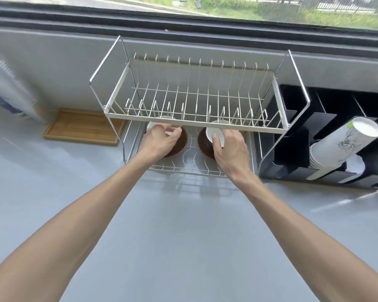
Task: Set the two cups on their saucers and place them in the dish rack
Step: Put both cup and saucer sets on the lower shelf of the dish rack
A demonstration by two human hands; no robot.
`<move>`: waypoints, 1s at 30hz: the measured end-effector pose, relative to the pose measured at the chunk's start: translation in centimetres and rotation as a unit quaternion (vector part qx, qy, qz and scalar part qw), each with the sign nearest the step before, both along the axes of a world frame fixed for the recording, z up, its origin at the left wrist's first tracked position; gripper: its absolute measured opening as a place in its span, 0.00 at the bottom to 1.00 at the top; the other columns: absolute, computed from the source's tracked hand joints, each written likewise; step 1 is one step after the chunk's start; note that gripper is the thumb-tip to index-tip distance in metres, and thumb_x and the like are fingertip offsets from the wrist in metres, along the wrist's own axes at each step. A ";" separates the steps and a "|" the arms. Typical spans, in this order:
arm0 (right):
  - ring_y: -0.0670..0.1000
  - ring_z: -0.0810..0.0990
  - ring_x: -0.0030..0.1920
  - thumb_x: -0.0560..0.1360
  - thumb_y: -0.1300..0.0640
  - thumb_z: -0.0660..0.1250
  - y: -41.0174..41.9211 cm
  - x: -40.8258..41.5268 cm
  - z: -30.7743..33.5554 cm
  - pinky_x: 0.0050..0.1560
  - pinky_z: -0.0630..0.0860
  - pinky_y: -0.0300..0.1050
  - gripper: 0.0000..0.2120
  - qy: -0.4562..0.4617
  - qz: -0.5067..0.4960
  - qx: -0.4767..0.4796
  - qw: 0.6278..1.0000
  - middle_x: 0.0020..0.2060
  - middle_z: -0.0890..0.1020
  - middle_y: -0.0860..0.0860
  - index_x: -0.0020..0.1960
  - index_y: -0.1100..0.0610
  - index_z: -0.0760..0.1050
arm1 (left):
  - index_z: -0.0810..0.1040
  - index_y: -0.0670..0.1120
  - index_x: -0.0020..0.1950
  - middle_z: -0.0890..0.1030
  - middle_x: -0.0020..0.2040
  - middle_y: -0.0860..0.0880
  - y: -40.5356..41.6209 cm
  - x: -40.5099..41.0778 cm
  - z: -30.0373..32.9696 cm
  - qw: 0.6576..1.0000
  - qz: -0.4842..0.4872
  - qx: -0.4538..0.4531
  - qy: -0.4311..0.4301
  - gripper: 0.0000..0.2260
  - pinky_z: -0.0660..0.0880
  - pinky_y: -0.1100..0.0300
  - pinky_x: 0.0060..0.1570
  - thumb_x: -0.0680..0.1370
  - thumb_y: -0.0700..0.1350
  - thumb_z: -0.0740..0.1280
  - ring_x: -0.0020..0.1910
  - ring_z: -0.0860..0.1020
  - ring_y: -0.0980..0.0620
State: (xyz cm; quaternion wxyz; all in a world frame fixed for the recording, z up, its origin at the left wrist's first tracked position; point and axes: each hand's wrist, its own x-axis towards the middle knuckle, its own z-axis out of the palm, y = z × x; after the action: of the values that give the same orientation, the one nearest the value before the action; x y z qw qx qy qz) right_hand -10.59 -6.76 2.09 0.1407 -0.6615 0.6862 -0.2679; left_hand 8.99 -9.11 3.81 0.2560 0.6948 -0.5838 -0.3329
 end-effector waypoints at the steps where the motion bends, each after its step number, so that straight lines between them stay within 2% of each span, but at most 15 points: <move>1: 0.58 0.75 0.64 0.82 0.53 0.59 0.3 0.6 0.1 0.61 0.72 0.51 0.17 -0.006 0.008 -0.008 1.000 0.61 0.80 0.57 0.65 0.60 0.76 | 0.84 0.50 0.61 0.84 0.56 0.53 0.3 0.9 0.2 1.000 0.009 -0.005 0.000 0.15 0.76 0.59 0.56 0.81 0.54 0.64 0.54 0.84 0.49; 3: 0.57 0.76 0.63 0.82 0.53 0.60 0.5 1.8 0.1 0.61 0.72 0.50 0.16 -0.025 0.024 -0.011 0.999 0.60 0.81 0.56 0.66 0.59 0.76 | 0.83 0.52 0.62 0.83 0.54 0.54 1.0 2.4 0.2 0.999 0.030 -0.012 -0.017 0.13 0.73 0.60 0.51 0.81 0.52 0.63 0.49 0.82 0.52; 4: 0.56 0.77 0.64 0.82 0.53 0.60 0.5 2.4 0.0 0.62 0.72 0.49 0.17 -0.034 0.032 -0.010 0.999 0.61 0.81 0.55 0.66 0.59 0.76 | 0.82 0.52 0.63 0.84 0.56 0.53 1.2 3.1 0.1 0.999 0.041 -0.015 -0.026 0.14 0.72 0.60 0.51 0.81 0.52 0.63 0.51 0.81 0.52; 8: 0.55 0.77 0.66 0.82 0.53 0.61 -0.2 4.9 -0.6 0.66 0.71 0.48 0.18 -0.090 0.047 0.024 0.995 0.64 0.80 0.55 0.69 0.59 0.75 | 0.77 0.50 0.69 0.82 0.63 0.47 1.2 5.2 -1.5 0.996 0.093 0.002 0.002 0.17 0.74 0.53 0.62 0.81 0.52 0.63 0.63 0.79 0.47; 12: 0.57 0.76 0.66 0.82 0.51 0.60 -1.8 7.1 -1.0 0.67 0.70 0.51 0.19 -0.163 0.036 0.113 0.980 0.65 0.79 0.57 0.70 0.58 0.73 | 0.75 0.48 0.71 0.80 0.65 0.48 0.1 6.0 -3.0 0.990 0.130 0.022 0.055 0.19 0.70 0.57 0.59 0.82 0.53 0.63 0.66 0.76 0.48; 14: 0.59 0.74 0.67 0.82 0.48 0.59 -2.8 8.0 -1.4 0.68 0.69 0.54 0.20 -0.180 0.030 0.149 0.972 0.66 0.78 0.58 0.69 0.59 0.72 | 0.73 0.48 0.73 0.79 0.68 0.47 -0.8 6.1 -3.7 0.986 0.141 0.035 0.080 0.20 0.70 0.57 0.62 0.82 0.53 0.63 0.67 0.76 0.47; 16: 0.60 0.74 0.68 0.82 0.46 0.58 -3.8 8.8 -2.0 0.69 0.69 0.56 0.22 -0.180 0.020 0.175 0.968 0.66 0.78 0.59 0.69 0.60 0.72 | 0.72 0.49 0.73 0.77 0.70 0.46 -1.7 6.1 -4.2 0.983 0.146 0.050 0.102 0.23 0.73 0.48 0.68 0.80 0.56 0.62 0.68 0.76 0.44; 18: 0.61 0.73 0.68 0.82 0.44 0.58 -4.6 9.4 -2.5 0.69 0.69 0.57 0.25 -0.184 0.008 0.197 0.963 0.67 0.77 0.59 0.70 0.60 0.72 | 0.72 0.50 0.74 0.76 0.71 0.46 -2.6 6.1 -4.7 0.980 0.149 0.068 0.111 0.24 0.76 0.42 0.66 0.80 0.57 0.62 0.68 0.76 0.42; 22: 0.61 0.70 0.71 0.81 0.44 0.57 -5.7 9.8 -3.3 0.70 0.68 0.55 0.25 -0.189 0.000 0.218 0.957 0.71 0.74 0.59 0.73 0.58 0.69 | 0.74 0.49 0.72 0.77 0.70 0.47 -3.7 6.3 -5.7 0.974 0.169 0.082 0.130 0.21 0.77 0.42 0.64 0.80 0.53 0.64 0.65 0.78 0.42; 27: 0.62 0.73 0.67 0.82 0.45 0.56 -6.2 9.8 -4.2 0.67 0.70 0.55 0.24 -0.204 -0.017 0.232 0.951 0.67 0.75 0.60 0.69 0.60 0.71 | 0.76 0.50 0.69 0.80 0.60 0.50 -3.5 6.3 -6.5 0.974 0.156 0.083 0.138 0.16 0.79 0.42 0.62 0.81 0.50 0.63 0.61 0.80 0.42; 30: 0.61 0.74 0.65 0.82 0.45 0.56 -6.2 9.8 -4.3 0.66 0.71 0.55 0.24 -0.207 -0.016 0.233 0.950 0.66 0.76 0.59 0.68 0.60 0.72 | 0.75 0.51 0.70 0.80 0.64 0.48 -3.4 6.3 -6.5 0.975 0.157 0.077 0.136 0.17 0.78 0.42 0.62 0.81 0.51 0.62 0.62 0.79 0.42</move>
State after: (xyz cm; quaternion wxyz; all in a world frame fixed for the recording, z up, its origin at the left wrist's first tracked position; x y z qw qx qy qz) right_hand -0.82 -12.91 -2.24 0.4252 -0.5292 0.6961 -0.2337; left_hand 15.26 -12.49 -2.71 0.3277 0.7435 -0.3999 -0.4242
